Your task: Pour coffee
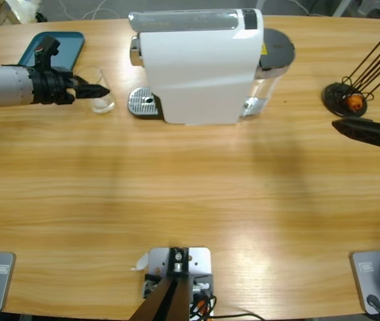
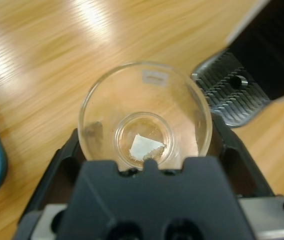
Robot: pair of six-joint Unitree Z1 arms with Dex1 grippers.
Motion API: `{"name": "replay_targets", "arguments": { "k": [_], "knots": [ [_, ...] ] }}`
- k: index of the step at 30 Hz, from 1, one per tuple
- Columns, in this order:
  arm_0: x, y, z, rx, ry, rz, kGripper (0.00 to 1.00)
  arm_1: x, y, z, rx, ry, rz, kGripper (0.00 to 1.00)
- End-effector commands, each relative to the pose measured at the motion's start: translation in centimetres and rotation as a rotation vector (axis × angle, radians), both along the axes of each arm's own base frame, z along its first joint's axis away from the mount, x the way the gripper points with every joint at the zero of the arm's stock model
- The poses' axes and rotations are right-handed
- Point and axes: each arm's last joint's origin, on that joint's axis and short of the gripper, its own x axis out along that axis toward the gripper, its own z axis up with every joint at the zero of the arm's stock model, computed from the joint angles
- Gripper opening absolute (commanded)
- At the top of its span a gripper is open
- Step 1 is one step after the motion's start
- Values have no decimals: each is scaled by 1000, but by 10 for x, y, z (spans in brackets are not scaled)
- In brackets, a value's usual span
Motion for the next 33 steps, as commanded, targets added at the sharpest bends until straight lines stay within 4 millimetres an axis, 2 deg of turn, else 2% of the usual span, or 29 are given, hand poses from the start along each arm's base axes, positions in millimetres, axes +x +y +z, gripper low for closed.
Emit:
{"name": "replay_targets", "arguments": {
  "k": [1,3,7,12,21,33],
  "knots": [
    [-28,-13,27,9,-65,-140,336,-2,-6,-7,8,29,23,1000],
    [-27,-19,32,35,-72,-181,333,-2,-6,-6,10,25,24,1000],
    [-20,-36,28,45,-69,-241,333,-3,-9,-5,14,16,24,1000],
    [-8,-47,35,56,-90,-274,335,-4,-10,-5,21,9,24,1000],
    [6,-60,5,84,-12,-315,336,-6,-14,-3,30,-6,21,1000],
    [20,-79,1,74,-19,-352,338,-6,-14,-4,33,-11,31,1000]
  ]
}}
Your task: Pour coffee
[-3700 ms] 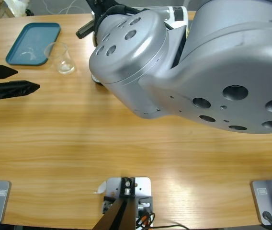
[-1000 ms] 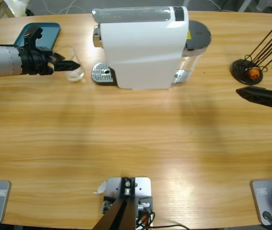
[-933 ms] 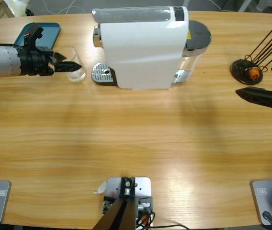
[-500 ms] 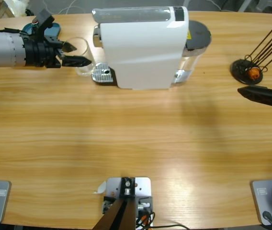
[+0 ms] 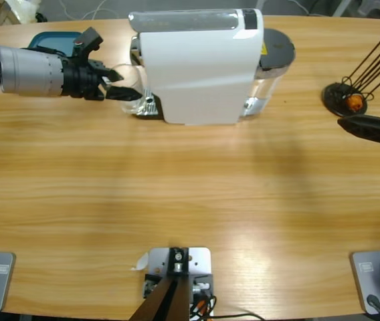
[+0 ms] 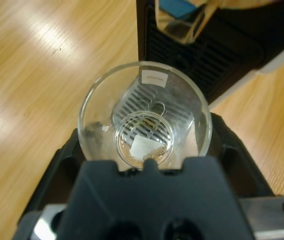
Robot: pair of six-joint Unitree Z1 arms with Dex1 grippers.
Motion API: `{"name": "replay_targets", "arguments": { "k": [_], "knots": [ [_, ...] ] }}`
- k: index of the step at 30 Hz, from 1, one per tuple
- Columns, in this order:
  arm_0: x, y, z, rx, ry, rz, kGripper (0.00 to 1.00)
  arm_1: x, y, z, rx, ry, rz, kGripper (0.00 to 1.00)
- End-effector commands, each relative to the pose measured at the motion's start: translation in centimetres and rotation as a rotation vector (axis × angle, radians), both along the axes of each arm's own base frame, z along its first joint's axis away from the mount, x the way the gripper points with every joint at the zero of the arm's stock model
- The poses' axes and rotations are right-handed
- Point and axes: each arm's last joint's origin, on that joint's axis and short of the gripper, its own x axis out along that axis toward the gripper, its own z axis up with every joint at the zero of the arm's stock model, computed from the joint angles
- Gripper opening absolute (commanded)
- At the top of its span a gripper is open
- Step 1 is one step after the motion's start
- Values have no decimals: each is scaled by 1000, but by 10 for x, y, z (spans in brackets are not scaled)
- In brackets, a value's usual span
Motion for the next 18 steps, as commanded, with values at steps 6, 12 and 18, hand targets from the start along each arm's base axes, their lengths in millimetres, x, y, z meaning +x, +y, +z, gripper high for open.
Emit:
{"name": "replay_targets", "arguments": {
  "k": [6,12,18],
  "knots": [
    [8,-21,-23,16,56,-68,660,-3,-6,-8,-5,3,9,1000],
    [7,-21,-27,34,78,-61,996,-4,-7,-7,0,-1,12,1000],
    [7,-19,-21,62,102,-44,996,-3,-6,-8,5,-1,21,1000]
  ]
}}
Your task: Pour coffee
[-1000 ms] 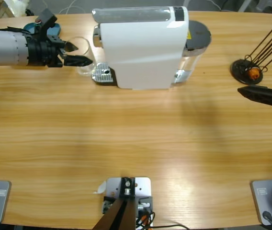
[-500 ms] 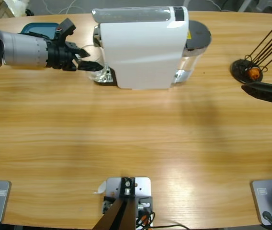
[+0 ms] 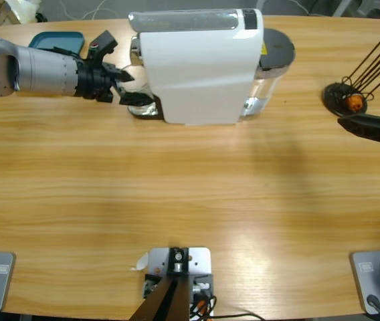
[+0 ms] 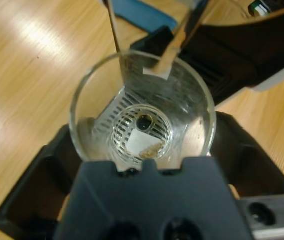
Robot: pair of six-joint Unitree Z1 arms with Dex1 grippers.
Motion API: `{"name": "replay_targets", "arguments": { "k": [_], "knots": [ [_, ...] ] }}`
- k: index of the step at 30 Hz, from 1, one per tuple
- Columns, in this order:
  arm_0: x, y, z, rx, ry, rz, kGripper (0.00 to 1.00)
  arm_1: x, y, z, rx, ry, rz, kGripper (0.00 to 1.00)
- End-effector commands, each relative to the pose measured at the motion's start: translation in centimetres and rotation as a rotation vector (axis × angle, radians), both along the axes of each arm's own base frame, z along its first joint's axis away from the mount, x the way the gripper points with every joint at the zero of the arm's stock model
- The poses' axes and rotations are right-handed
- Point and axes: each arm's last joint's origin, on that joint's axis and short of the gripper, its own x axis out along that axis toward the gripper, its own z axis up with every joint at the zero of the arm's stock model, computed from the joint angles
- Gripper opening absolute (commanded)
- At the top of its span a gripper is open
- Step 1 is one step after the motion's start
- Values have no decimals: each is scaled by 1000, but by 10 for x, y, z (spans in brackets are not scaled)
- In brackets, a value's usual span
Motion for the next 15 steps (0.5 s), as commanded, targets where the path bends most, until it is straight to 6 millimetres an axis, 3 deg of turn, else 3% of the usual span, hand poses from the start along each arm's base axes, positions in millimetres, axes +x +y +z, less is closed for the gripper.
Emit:
{"name": "replay_targets", "arguments": {
  "k": [1,8,10,13,14,15],
  "knots": [
    [2,0,-11,55,59,5,996,-3,-5,-9,-1,9,13,1000],
    [-5,36,15,68,90,90,996,-1,-2,-11,6,23,30,1000],
    [-20,44,32,72,91,98,996,1,2,-13,1,36,36,1000],
    [-63,55,72,61,57,76,996,5,7,-15,-12,54,38,987],
    [-79,58,83,54,48,67,996,6,7,-15,-17,58,35,931],
    [-100,60,95,61,36,49,996,7,8,-13,-23,62,32,664]
  ]
}}
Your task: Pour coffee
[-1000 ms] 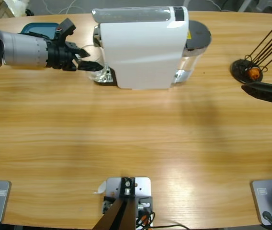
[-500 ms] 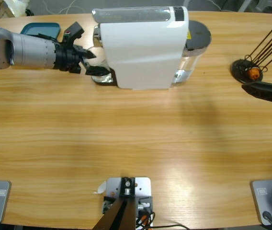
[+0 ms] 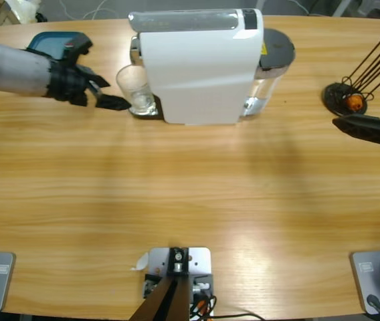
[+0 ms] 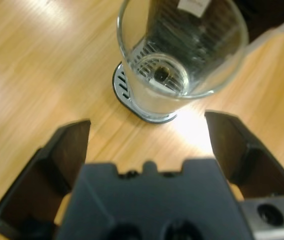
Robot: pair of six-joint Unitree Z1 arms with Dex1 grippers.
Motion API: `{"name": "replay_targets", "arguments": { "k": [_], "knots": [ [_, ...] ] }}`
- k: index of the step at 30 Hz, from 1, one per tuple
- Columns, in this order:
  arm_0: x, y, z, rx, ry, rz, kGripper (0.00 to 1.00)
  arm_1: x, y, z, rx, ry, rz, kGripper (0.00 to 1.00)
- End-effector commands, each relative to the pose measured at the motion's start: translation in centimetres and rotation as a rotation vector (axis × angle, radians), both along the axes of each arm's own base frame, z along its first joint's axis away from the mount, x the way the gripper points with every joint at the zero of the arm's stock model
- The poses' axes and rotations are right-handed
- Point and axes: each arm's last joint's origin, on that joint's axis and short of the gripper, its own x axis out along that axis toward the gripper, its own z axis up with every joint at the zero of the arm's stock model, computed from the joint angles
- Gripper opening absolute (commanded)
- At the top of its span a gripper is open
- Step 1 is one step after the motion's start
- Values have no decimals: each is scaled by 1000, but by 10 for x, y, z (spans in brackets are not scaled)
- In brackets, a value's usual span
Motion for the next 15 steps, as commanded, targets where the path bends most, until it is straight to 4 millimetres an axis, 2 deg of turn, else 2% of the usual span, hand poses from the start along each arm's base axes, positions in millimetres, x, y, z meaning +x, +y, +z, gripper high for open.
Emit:
{"name": "replay_targets", "arguments": {
  "k": [1,2,5,8,11,15],
  "knots": [
    [-102,25,80,16,-73,-51,996,9,5,-9,-59,57,-4,368],
    [-117,31,85,37,-76,-54,981,13,6,0,-61,55,-16,21],
    [-141,39,89,76,-89,-46,890,25,17,35,-45,11,-16,0],
    [-143,34,81,114,-73,-50,881,59,47,62,-103,34,5,0],
    [-142,35,70,137,-47,-10,872,94,70,68,-115,100,38,0],
    [-144,40,63,128,-88,56,862,129,86,72,-124,150,58,0]
  ]
}}
